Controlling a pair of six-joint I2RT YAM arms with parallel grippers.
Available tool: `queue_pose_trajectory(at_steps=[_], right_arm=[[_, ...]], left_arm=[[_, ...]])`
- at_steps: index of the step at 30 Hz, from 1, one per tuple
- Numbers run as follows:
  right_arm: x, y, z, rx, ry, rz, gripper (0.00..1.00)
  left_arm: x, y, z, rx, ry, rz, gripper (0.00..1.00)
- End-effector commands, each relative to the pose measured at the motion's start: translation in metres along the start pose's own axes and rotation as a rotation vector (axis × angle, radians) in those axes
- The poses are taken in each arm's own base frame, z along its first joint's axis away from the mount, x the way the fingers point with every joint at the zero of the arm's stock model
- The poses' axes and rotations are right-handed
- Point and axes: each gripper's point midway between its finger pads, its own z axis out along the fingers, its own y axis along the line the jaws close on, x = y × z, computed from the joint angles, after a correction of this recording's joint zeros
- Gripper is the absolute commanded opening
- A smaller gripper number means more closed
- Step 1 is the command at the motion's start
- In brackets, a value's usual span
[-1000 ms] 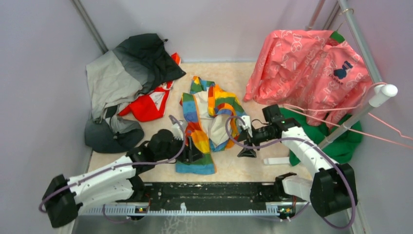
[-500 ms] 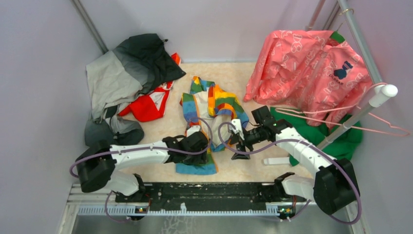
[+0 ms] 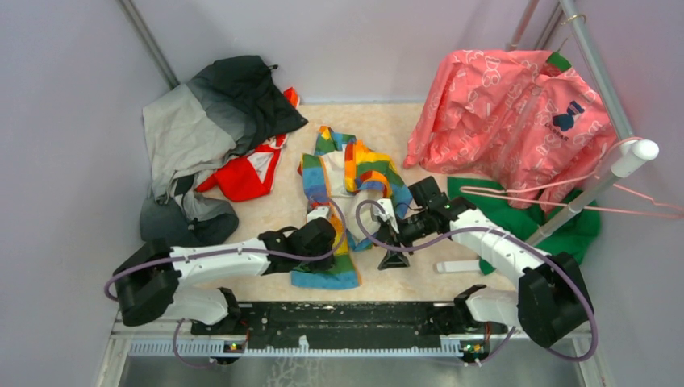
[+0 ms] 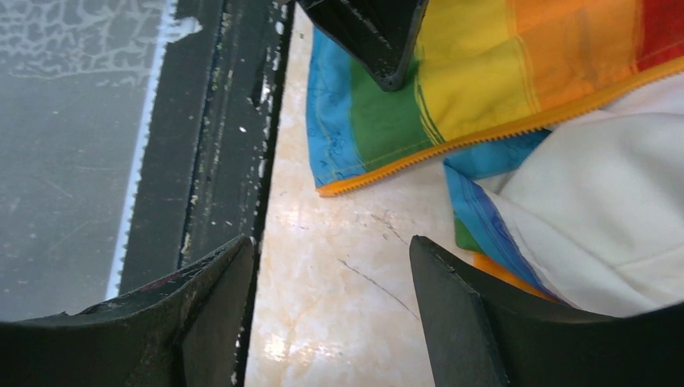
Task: Zip up the jacket
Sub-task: Pick up the jacket from the center of the board.
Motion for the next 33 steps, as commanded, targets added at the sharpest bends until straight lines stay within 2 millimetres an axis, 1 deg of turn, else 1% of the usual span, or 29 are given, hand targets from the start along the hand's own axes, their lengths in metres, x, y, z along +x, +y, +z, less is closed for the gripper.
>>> queue_pose_trajectory(at_steps=[1,2,3,4,5,6,8,9,11,16,19,22,23,24,25,26,28,29,31,33], right_arm=[[-0.021,0.012,0.01,-0.09,-0.082,0.013,0.71],[-0.022,0.014,0.013,-0.099,-0.086,0.018,0.71],[-0.023,0.015,0.015,-0.106,-0.087,0.022,0.71],[-0.024,0.016,0.016,-0.112,-0.088,0.025,0.71],[-0.024,0.016,0.016,-0.115,-0.089,0.027,0.71],[-0.025,0.015,0.017,-0.113,-0.088,0.027,0.71],[-0.026,0.012,0.016,-0.096,-0.081,0.03,0.71],[-0.027,0.01,0.016,-0.086,-0.079,0.03,0.71],[-0.028,0.008,0.015,-0.074,-0.079,0.032,0.71],[-0.033,0.002,0.012,-0.036,-0.071,0.031,0.72],[-0.034,0.0,0.01,-0.017,-0.065,0.032,0.72],[-0.034,-0.002,0.01,-0.007,-0.062,0.032,0.72],[-0.033,-0.002,0.01,-0.004,-0.06,0.032,0.72],[-0.033,-0.002,0.01,-0.004,-0.059,0.034,0.72],[-0.033,-0.003,0.01,-0.002,-0.058,0.034,0.72],[-0.032,-0.003,0.01,-0.001,-0.058,0.036,0.72],[-0.032,-0.004,0.01,-0.002,-0.057,0.039,0.72],[-0.032,-0.004,0.011,-0.002,-0.057,0.041,0.73],[-0.032,-0.004,0.011,-0.002,-0.057,0.043,0.73],[-0.032,-0.004,0.011,-0.002,-0.057,0.046,0.73]], left_arm=[[-0.008,-0.004,-0.012,0.138,-0.073,0.03,0.06],[-0.009,-0.006,-0.016,0.18,-0.089,0.026,0.07],[-0.013,-0.01,-0.021,0.227,-0.111,0.014,0.11],[-0.017,-0.013,-0.026,0.263,-0.132,-0.013,0.22],[-0.02,-0.015,-0.031,0.277,-0.147,-0.042,0.39],[-0.022,-0.014,-0.034,0.271,-0.155,-0.064,0.53],[-0.024,-0.016,-0.041,0.259,-0.138,-0.078,0.77],[-0.025,-0.018,-0.044,0.251,-0.123,-0.085,0.85],[-0.022,-0.019,-0.045,0.226,-0.097,-0.103,0.98],[-0.017,-0.015,-0.038,0.167,-0.083,-0.157,0.98],[-0.02,-0.018,-0.033,0.136,-0.082,-0.208,0.98],[-0.02,-0.016,-0.025,0.029,-0.058,-0.22,0.94],[-0.015,-0.012,-0.022,-0.022,-0.042,-0.207,0.94],[-0.013,-0.014,-0.02,-0.05,-0.034,-0.199,0.93],[-0.013,-0.015,-0.019,-0.075,-0.032,-0.2,0.91],[-0.012,-0.014,-0.017,-0.105,-0.027,-0.202,0.86],[-0.009,-0.011,-0.013,-0.148,-0.012,-0.205,0.72],[-0.007,-0.009,-0.01,-0.167,-0.006,-0.203,0.67],[-0.004,-0.007,-0.008,-0.178,0.004,-0.198,0.65],[-0.003,-0.005,-0.006,-0.185,0.007,-0.193,0.66]])
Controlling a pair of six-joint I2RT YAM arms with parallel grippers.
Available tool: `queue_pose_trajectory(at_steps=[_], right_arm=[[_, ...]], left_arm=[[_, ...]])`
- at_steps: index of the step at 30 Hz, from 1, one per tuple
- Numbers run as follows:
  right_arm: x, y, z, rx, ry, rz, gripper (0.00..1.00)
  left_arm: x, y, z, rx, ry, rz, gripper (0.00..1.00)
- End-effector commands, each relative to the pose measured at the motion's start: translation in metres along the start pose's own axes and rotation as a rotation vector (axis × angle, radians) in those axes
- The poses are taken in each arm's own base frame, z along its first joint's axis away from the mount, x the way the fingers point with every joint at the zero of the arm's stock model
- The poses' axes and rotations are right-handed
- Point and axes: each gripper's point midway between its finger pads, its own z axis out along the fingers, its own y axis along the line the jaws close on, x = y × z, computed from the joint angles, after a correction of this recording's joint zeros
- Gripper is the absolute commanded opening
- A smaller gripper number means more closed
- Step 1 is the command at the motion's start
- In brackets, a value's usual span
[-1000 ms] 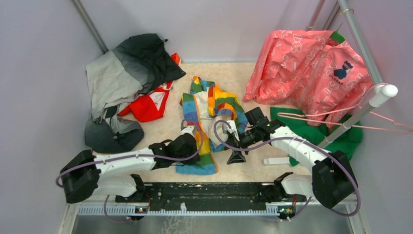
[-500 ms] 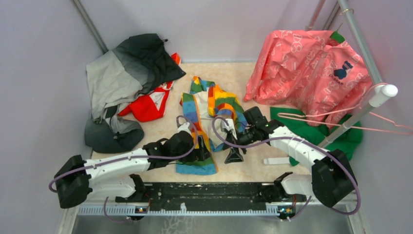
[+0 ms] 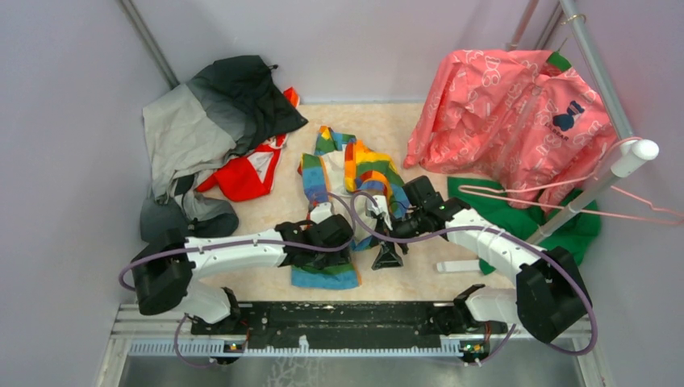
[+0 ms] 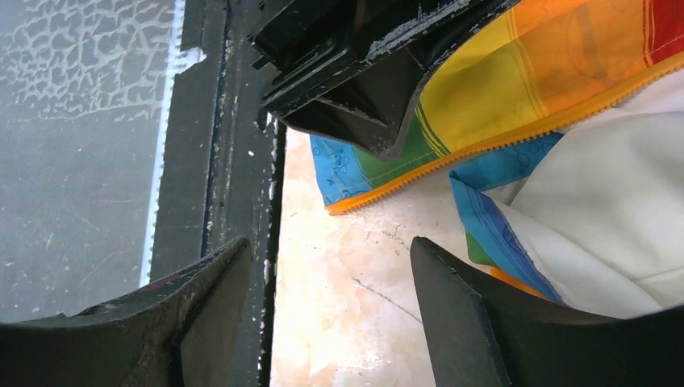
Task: Zip up the jacket
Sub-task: Pick up the jacket from the center of the board.
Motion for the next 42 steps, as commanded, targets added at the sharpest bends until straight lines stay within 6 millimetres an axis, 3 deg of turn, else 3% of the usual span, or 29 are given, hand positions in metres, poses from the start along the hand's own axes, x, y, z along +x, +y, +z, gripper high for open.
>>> queue_pose_trajectory(at_steps=[1,7,9,12,15,18,22,26,29,31,37,42], right_arm=[[-0.025,-0.003,-0.003,0.013,-0.049,-0.076,0.73],[-0.023,-0.003,-0.002,0.006,-0.048,-0.067,0.73],[-0.023,-0.002,-0.001,-0.001,-0.054,-0.062,0.73],[-0.024,0.001,0.001,-0.022,-0.067,-0.04,0.73],[-0.024,0.005,0.004,-0.054,-0.085,-0.003,0.73],[-0.028,0.008,0.007,-0.087,-0.114,0.044,0.72],[-0.044,0.006,0.011,-0.096,-0.197,0.134,0.72],[-0.058,0.007,0.014,-0.15,-0.249,0.222,0.72],[-0.062,0.006,0.017,-0.168,-0.259,0.282,0.71],[-0.065,0.006,0.017,-0.181,-0.264,0.291,0.7],[-0.07,0.012,0.019,-0.237,-0.277,0.318,0.7],[-0.074,0.02,0.026,-0.27,-0.276,0.37,0.62]], left_arm=[[0.002,0.017,0.002,-0.094,-0.003,-0.006,0.66],[0.002,0.014,0.014,-0.108,-0.006,0.035,0.66],[0.002,0.01,0.019,-0.094,-0.008,0.049,0.6],[0.002,0.009,0.023,-0.086,-0.008,0.068,0.42],[0.001,0.009,0.02,-0.064,-0.014,0.087,0.16],[-0.003,0.011,0.011,-0.022,-0.042,0.102,0.02],[-0.013,0.0,-0.011,0.182,-0.125,0.16,0.0],[-0.02,-0.016,-0.041,0.524,-0.252,0.236,0.0],[-0.037,-0.029,-0.079,0.801,-0.423,0.271,0.0],[-0.045,-0.025,-0.096,0.907,-0.505,0.279,0.0],[-0.066,-0.023,-0.128,1.034,-0.651,0.338,0.01],[-0.073,-0.033,-0.135,1.056,-0.691,0.4,0.01]])
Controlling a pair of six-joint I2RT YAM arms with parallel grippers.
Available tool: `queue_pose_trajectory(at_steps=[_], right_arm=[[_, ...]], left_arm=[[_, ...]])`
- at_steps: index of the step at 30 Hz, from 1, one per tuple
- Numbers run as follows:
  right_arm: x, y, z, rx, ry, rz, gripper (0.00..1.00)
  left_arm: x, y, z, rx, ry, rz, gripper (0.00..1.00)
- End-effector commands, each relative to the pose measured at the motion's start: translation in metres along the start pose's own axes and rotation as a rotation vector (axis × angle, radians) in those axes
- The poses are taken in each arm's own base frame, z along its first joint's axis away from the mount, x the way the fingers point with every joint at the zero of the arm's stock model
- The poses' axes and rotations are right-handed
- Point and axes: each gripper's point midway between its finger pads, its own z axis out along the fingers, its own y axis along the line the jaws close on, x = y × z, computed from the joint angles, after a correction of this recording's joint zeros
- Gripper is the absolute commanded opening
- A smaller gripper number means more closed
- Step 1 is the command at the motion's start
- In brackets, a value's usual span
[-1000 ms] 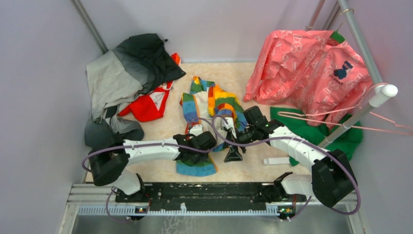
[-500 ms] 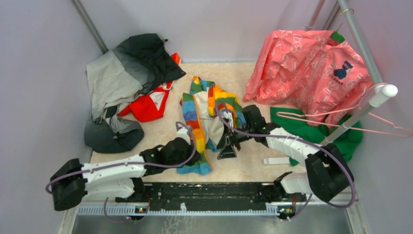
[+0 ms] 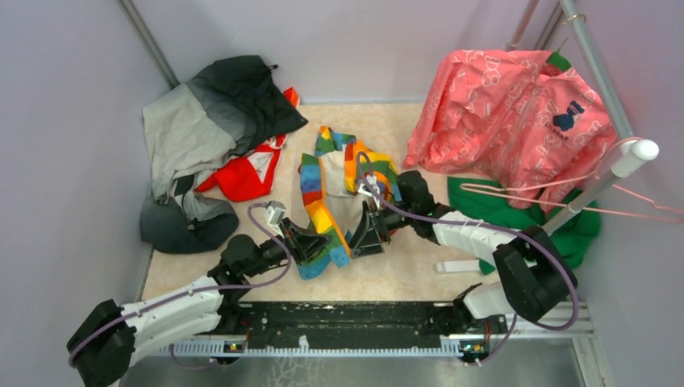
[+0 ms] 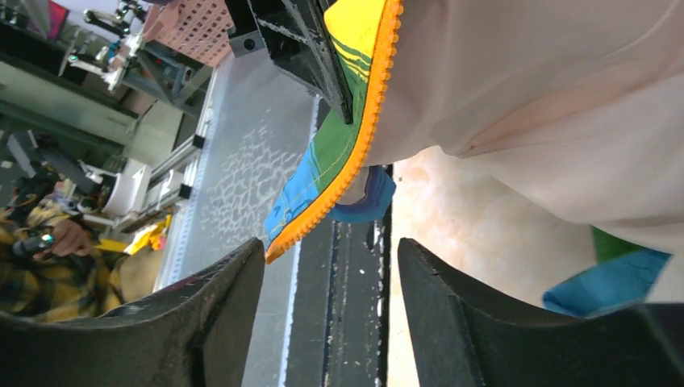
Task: Zip up the jacket
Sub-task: Pick up the jacket from the center of the board.
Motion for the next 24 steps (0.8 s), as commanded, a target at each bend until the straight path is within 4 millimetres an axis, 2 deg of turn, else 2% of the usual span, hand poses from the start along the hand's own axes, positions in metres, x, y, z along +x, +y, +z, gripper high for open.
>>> queue_pose_trajectory(at_steps=[1,14,20,23,24], right_arm=[[-0.007,0.016,0.009,-0.069,-0.008,0.014,0.6],[-0.01,0.027,0.011,-0.114,-0.003,0.073,0.27],[-0.01,0.029,0.011,-0.128,0.004,0.072,0.01],[-0.01,0.029,0.011,-0.133,0.008,0.073,0.0],[-0.011,0.03,0.011,-0.137,0.01,0.068,0.0]], left_arm=[[-0.028,-0.03,0.008,0.148,-0.072,0.113,0.01],[-0.026,-0.02,0.017,0.089,-0.033,0.136,0.0],[-0.028,-0.014,0.02,0.055,-0.03,0.131,0.0],[-0.028,-0.012,0.022,0.035,-0.019,0.11,0.02],[-0.027,-0.01,0.022,0.019,-0.012,0.093,0.08]])
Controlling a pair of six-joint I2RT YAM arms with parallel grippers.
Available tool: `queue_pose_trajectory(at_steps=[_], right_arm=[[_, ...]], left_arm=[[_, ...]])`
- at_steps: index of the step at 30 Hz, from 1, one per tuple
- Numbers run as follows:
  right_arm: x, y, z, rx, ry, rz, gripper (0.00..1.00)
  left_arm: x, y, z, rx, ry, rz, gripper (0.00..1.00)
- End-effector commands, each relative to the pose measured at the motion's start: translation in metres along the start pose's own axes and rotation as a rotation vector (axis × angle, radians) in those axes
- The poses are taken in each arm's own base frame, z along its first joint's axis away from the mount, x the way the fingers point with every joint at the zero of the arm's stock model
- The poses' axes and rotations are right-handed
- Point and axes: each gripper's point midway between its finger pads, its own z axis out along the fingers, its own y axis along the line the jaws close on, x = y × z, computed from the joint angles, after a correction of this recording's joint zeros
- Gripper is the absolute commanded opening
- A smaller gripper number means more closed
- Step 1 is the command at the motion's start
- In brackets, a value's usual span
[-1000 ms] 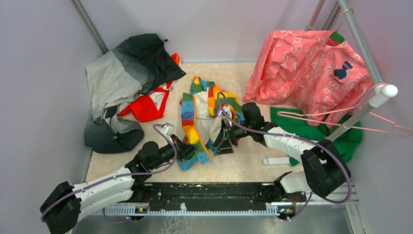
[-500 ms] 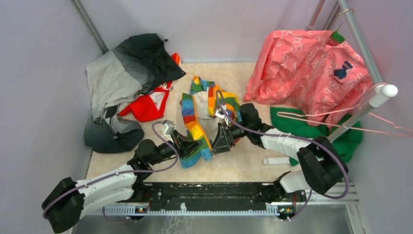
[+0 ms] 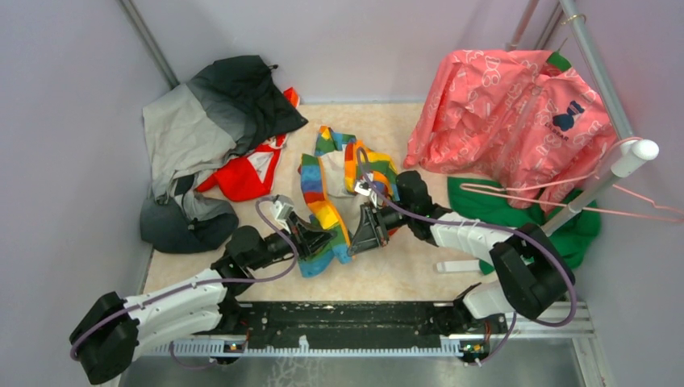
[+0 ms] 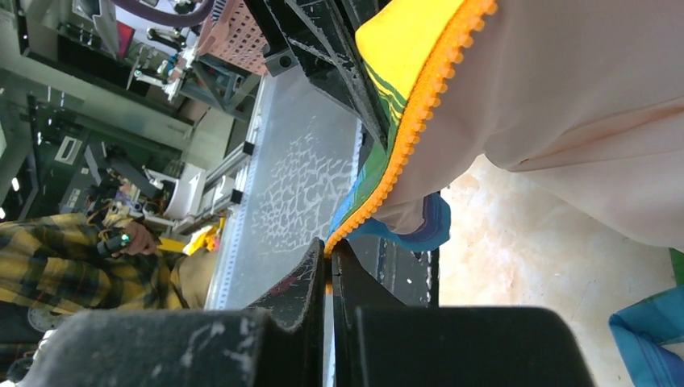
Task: Zip up the jacket
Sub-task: Pick up the jacket from the center of the board.
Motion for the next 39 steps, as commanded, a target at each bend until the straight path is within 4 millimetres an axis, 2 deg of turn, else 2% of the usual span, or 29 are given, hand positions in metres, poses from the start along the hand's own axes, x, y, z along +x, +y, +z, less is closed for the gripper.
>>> queue_pose_trajectory(at_steps=[1,5,9,10,14,18,21,27,33,37,39], right_arm=[[-0.006,0.01,0.003,-0.047,0.016,-0.066,0.0],[-0.007,0.008,0.002,-0.044,0.038,-0.096,0.0],[-0.005,0.007,0.0,-0.082,0.069,-0.115,0.0],[-0.006,0.006,-0.001,-0.092,0.075,-0.116,0.0],[-0.006,0.004,0.0,-0.132,0.102,-0.114,0.0],[-0.005,0.001,0.0,-0.145,0.122,-0.13,0.0],[-0.004,0.0,0.001,-0.146,0.127,-0.131,0.0],[0.0,-0.005,0.005,-0.136,0.137,-0.115,0.0],[0.005,-0.015,0.007,-0.11,0.146,-0.082,0.0],[0.008,-0.029,0.007,-0.044,0.153,-0.053,0.0],[0.011,-0.036,0.008,-0.012,0.16,-0.04,0.0]], left_arm=[[-0.014,0.003,0.004,-0.046,-0.016,-0.035,0.19],[-0.001,0.002,-0.01,-0.086,0.047,-0.143,0.6],[-0.006,-0.014,-0.031,-0.067,0.056,-0.223,0.94],[-0.008,-0.02,-0.035,-0.052,0.051,-0.246,0.98],[-0.003,-0.039,-0.044,0.008,0.088,-0.409,0.98],[0.03,-0.04,-0.043,-0.001,0.246,-0.505,0.99],[0.042,-0.035,-0.039,-0.014,0.291,-0.51,0.99],[0.05,-0.037,-0.021,0.036,0.34,-0.515,0.99],[0.058,-0.038,-0.013,0.077,0.35,-0.538,0.99],[0.06,-0.037,-0.01,0.088,0.341,-0.546,0.98],[0.062,-0.033,-0.008,0.082,0.334,-0.544,0.94]])
